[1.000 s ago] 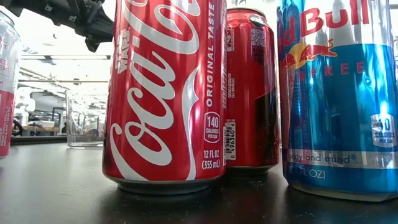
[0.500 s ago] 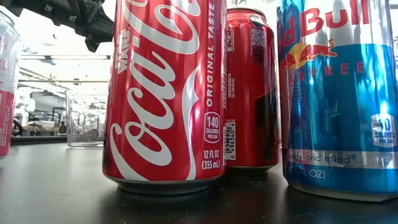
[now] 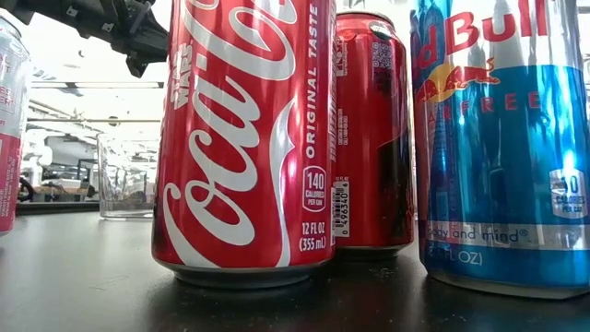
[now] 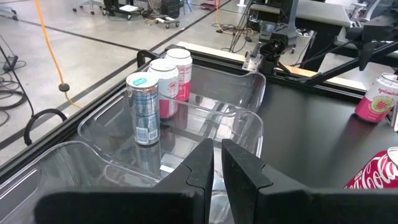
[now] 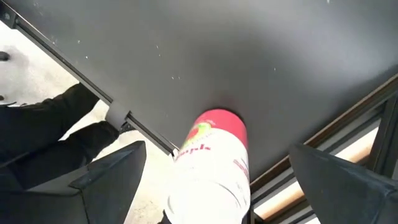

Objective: Sort soda cans
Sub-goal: Put the pink-white soda can into the right transparent bin

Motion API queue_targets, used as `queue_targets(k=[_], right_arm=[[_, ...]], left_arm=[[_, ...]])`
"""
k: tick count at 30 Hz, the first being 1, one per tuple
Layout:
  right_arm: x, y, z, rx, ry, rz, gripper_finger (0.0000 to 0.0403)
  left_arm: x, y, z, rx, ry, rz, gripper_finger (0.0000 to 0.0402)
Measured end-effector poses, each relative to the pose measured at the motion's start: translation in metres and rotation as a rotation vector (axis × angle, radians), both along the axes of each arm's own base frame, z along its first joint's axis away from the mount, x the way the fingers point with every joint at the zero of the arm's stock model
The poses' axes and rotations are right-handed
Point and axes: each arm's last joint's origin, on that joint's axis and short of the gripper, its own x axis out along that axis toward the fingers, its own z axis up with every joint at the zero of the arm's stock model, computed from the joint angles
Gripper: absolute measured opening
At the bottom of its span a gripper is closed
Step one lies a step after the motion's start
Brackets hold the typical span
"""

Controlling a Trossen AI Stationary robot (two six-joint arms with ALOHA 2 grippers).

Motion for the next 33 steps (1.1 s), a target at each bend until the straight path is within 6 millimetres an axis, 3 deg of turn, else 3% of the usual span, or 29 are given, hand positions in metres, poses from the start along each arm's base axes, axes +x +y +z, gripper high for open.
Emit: queue_targets(k=[10,19,33], right_arm=[[0.000,0.030,-0.023,0.016,0.019,0.003,0.0389],[-0.007,0.049,-0.043,0.022,0.153,0.025,0.0389],[-0.009,0.050,-0.048,-0.030,0.131,-0.011,0.0360]], left_arm=[[0.000,0.000,0.000,-0.001,0.000,0.000,0.0042],[0.000,0.000,0.000,-0.002,0.000,0.000,0.0042],[0.000,0.000,0.000,-0.002,0.000,0.000,0.0042]])
